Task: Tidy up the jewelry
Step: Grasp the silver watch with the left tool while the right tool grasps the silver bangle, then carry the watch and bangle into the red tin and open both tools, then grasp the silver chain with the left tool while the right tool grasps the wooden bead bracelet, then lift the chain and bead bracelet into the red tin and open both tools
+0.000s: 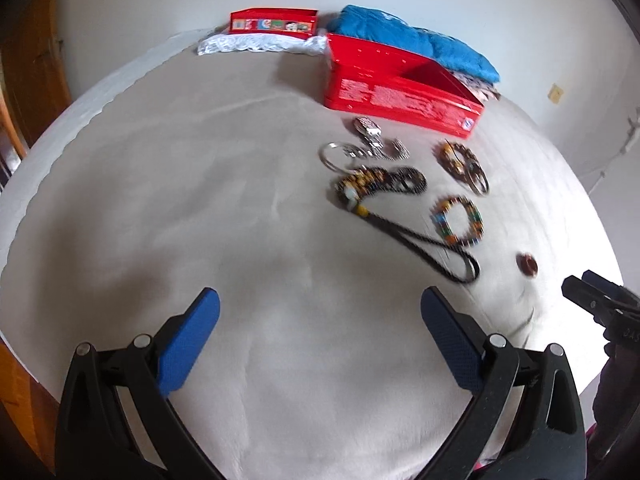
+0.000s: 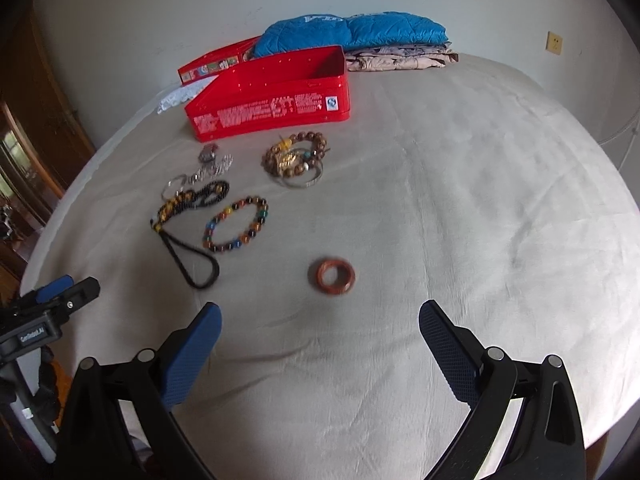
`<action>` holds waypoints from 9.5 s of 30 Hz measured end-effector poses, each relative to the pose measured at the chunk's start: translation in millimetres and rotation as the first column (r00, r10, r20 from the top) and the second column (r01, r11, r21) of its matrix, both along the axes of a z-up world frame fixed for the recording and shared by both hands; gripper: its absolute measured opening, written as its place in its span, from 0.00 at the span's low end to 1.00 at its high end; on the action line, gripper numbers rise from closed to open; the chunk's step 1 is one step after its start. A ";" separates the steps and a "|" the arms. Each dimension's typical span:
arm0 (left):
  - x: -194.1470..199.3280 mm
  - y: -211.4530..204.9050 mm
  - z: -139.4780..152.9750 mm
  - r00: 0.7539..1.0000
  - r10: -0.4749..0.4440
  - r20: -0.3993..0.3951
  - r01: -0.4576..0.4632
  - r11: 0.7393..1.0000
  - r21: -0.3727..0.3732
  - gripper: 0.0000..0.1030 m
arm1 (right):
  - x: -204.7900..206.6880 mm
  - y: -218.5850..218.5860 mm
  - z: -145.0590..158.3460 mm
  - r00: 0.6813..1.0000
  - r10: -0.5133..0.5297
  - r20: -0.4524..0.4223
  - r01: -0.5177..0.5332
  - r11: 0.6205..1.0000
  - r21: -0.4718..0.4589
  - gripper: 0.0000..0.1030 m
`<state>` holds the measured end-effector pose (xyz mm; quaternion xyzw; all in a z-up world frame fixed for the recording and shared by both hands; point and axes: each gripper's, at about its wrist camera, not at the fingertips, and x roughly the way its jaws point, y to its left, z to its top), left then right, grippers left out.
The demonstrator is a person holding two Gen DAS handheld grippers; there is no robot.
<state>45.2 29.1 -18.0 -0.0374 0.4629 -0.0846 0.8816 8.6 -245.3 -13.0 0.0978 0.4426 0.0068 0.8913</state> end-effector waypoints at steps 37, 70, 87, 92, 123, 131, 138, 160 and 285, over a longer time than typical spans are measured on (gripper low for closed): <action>250.9 -89.8 -32.9 0.925 -0.137 -0.355 0.103 0.988 -0.112 0.31 | 193.4 -21.3 -5.2 0.983 0.130 -0.133 -0.120 0.990 0.080 0.58; 208.6 -78.2 45.9 0.973 -0.214 -0.085 0.196 0.964 -0.181 0.00 | 162.2 -26.3 15.4 0.988 0.132 -0.078 -0.124 0.986 0.109 0.48; 253.8 -112.2 -19.2 0.960 -0.175 -0.217 0.182 0.983 0.010 0.42 | 181.3 -23.0 4.4 0.984 0.145 -0.102 -0.132 0.984 0.122 0.48; 270.1 -114.8 -29.0 0.971 -0.130 -0.201 0.137 0.990 0.024 0.34 | 183.2 -22.0 0.5 0.983 0.146 -0.108 -0.133 0.984 0.118 0.48; 288.5 -90.8 74.2 0.990 -0.109 0.088 0.126 0.969 -0.211 0.08 | 281.4 2.5 61.9 0.986 0.158 0.047 -0.161 0.984 0.079 0.48; 351.1 -100.5 28.1 0.993 -0.121 -0.015 0.114 0.964 -0.239 0.09 | 342.3 5.8 14.4 0.990 0.130 -0.046 -0.129 0.991 0.037 0.48; 365.6 -102.0 15.2 0.989 -0.134 -0.057 0.117 0.965 -0.235 0.22 | 347.6 11.8 4.2 0.991 0.118 -0.054 -0.122 0.990 -0.075 0.56; 220.1 -84.8 28.1 0.953 -0.260 -0.157 0.252 0.965 -0.070 0.35 | 231.5 -6.9 37.0 0.993 0.093 -0.075 -0.090 0.995 0.046 0.56; 198.0 -71.2 37.3 0.967 -0.253 -0.017 0.247 0.953 -0.177 0.12 | 199.8 -18.0 14.3 0.988 0.151 -0.033 -0.139 0.961 0.239 0.10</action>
